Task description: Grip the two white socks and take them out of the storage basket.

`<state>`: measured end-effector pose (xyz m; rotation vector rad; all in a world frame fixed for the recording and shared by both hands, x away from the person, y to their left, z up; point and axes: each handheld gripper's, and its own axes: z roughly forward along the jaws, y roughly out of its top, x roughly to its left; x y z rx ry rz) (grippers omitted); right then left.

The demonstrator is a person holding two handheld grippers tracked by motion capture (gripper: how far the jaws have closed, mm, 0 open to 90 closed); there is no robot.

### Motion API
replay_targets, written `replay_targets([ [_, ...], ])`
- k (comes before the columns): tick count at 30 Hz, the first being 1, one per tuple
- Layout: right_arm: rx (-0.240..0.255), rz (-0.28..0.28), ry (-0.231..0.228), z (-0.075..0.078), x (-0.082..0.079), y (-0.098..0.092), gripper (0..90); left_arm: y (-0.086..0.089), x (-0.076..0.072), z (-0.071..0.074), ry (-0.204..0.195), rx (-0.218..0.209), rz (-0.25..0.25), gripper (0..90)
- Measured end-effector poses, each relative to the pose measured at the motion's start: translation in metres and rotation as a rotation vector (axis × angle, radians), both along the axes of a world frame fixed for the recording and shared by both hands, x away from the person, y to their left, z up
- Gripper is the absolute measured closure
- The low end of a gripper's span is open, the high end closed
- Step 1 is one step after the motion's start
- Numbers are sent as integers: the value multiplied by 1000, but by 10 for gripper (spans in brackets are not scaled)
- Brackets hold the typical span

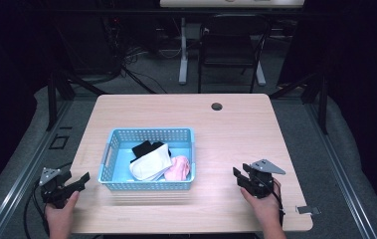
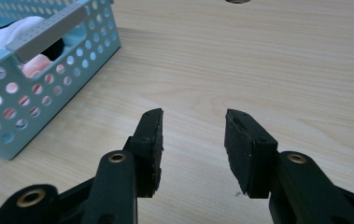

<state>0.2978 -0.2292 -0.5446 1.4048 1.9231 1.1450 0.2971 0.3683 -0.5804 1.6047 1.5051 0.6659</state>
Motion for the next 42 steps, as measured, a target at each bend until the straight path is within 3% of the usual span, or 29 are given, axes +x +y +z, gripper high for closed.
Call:
replay_targets([
  [5, 8, -15, 22, -1, 1, -3, 570, -1, -1, 0, 1, -6, 2, 246],
  [9, 48, -17, 46, -1, 0, -4, 579, 1, -3, 1, -10, -10, 6, 248],
  [13, 28, -17, 61, -2, 1, -2, 592, 1, -2, 1, -3, -10, 4, 249],
  [18, 42, -12, 63, 0, 0, 2, 613, 1, -3, 1, -8, -14, 1, 252],
  [24, 28, 27, 59, 7, -4, 14, 641, 1, -4, 1, -10, -15, -3, 252],
  [32, 62, 56, 83, 25, -4, 26, 654, 0, -4, 1, -10, -23, -7, 252],
  [37, 88, 72, 119, 44, 8, 37, 673, -2, -4, 1, -10, -21, -15, 253],
  [39, 89, 86, 125, 51, 13, 44, 675, -2, -4, 1, -8, -18, -17, 255],
  [42, 46, 117, 135, 63, 21, 57, 675, -2, -4, 1, -12, -25, -14, 255],
])
